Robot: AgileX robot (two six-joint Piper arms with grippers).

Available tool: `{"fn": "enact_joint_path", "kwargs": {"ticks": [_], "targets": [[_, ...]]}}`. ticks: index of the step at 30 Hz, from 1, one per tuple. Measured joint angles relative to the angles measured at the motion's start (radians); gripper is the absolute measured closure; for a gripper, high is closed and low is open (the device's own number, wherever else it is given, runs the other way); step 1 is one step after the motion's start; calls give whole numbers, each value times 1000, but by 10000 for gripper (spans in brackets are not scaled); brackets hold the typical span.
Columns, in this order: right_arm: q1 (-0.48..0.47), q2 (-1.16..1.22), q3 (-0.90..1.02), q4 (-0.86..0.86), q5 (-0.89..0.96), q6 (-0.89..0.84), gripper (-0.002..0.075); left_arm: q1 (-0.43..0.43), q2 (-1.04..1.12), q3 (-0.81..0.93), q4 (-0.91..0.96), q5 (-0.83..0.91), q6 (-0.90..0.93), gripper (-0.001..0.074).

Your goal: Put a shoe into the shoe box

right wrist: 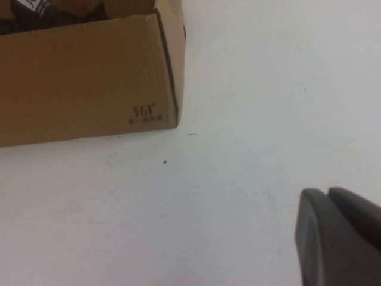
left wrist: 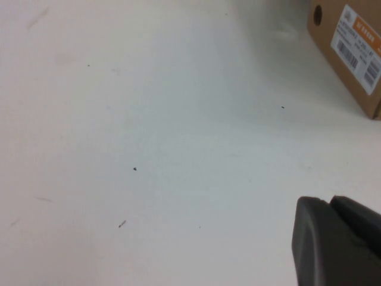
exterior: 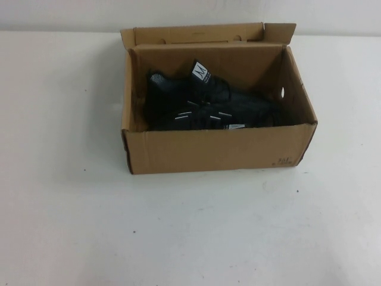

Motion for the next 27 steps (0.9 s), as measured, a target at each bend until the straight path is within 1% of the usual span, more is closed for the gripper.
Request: {"fn": "enact_joint_path", "kwargs": {"ticks": [5,27], "targets": [[0,0,0,29,0,2,742,0,0,0,0,0,0,736],[0,0,0,35,0,2,742,0,0,0,0,0,0,736]]}}
